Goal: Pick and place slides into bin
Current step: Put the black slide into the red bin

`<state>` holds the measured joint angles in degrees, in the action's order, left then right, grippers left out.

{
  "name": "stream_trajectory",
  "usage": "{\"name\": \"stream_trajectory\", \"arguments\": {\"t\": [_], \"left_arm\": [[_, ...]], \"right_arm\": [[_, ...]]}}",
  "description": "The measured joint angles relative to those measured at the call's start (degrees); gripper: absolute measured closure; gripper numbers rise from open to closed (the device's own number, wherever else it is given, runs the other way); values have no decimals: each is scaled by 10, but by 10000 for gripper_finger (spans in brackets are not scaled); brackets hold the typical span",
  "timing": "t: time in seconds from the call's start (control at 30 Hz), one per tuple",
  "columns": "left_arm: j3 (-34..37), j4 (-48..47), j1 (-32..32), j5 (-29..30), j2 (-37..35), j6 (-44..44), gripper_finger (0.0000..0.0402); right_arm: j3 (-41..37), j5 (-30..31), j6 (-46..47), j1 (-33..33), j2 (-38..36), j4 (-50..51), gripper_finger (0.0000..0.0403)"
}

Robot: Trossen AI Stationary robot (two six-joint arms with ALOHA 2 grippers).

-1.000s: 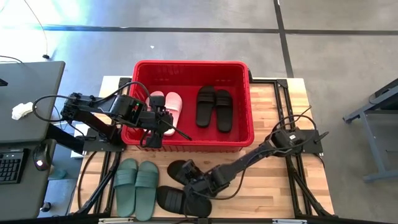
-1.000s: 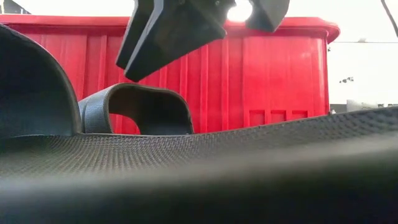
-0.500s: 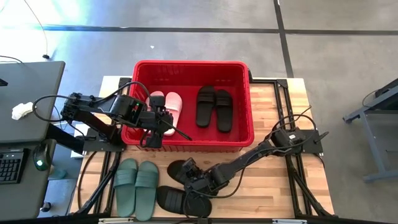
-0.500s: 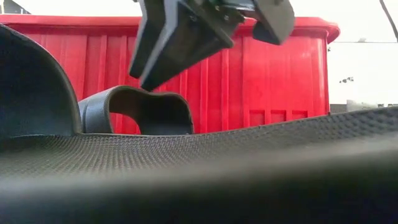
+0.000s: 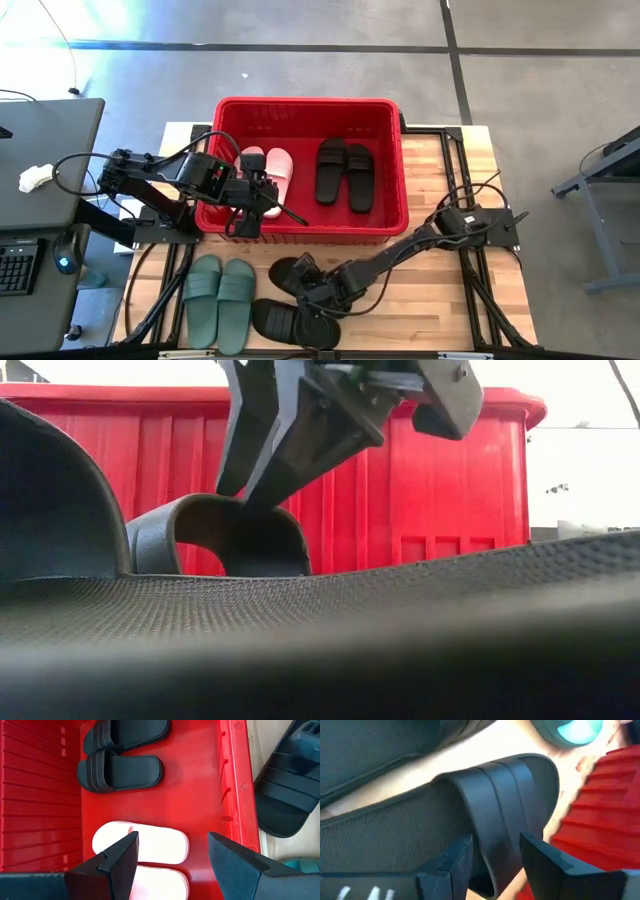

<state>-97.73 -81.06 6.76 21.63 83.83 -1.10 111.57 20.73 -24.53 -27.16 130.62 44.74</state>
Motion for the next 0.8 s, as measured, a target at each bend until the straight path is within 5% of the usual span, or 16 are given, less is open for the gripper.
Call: {"name": "stream_trajectory", "arguments": {"t": [0.8], "left_arm": [[0, 3, 0, 9, 0, 0, 181]], "right_arm": [[1, 51, -5, 13, 27, -48, 250]]}}
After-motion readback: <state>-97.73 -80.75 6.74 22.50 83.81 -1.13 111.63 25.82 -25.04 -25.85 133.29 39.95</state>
